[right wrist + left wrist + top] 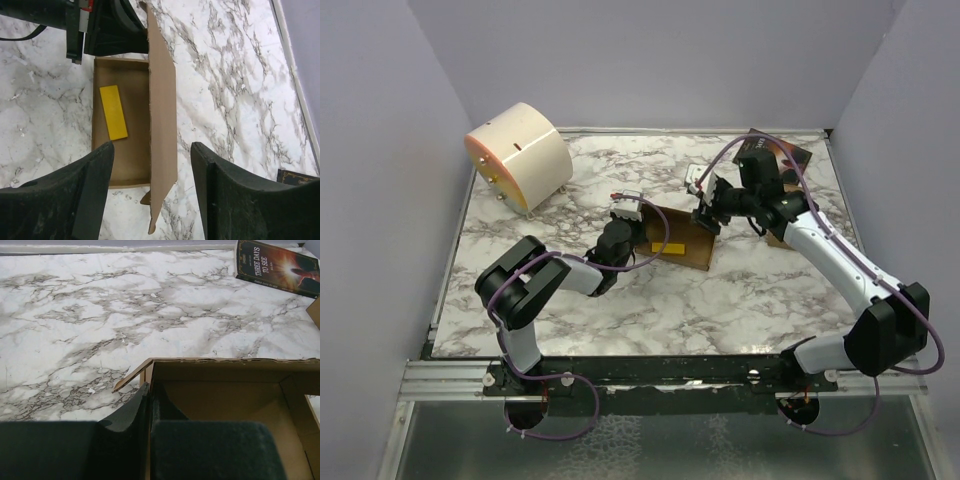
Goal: Fold the paper box
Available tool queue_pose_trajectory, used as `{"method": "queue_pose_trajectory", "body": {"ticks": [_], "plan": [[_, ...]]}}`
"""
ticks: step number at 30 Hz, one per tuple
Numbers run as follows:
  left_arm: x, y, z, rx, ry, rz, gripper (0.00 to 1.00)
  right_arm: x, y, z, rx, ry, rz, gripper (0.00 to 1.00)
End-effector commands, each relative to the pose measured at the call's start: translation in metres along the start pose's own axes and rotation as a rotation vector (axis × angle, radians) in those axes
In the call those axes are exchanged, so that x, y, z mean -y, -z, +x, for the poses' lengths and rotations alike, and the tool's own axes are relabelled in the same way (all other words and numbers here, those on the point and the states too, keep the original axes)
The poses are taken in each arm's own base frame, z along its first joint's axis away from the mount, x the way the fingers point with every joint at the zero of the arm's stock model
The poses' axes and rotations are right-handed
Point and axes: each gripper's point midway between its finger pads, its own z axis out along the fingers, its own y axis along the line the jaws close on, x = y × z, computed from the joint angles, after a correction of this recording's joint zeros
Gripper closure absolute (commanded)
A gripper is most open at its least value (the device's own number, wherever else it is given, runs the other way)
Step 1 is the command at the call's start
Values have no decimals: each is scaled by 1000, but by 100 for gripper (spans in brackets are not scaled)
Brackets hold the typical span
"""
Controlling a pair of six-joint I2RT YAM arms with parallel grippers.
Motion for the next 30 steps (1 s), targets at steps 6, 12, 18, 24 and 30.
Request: {"method": "queue_pose_trajectory", "body": {"ticks": [6,12,18,24,30], "plan": [[9,4,3,-21,-3,40,100,5,-20,16,-46,57,21,54],[10,3,2,-17,2,40,100,5,-22,20,-60,98,42,78],[10,5,-1,-15,4,41,100,4,-20,27,-70,160,68,93],[10,10,-6,-18,14,42,94,3,-14,26,-54,202,104,99],[8,26,-10,-40,34,50,73,1,-12,26,-51,200,99,99]]}}
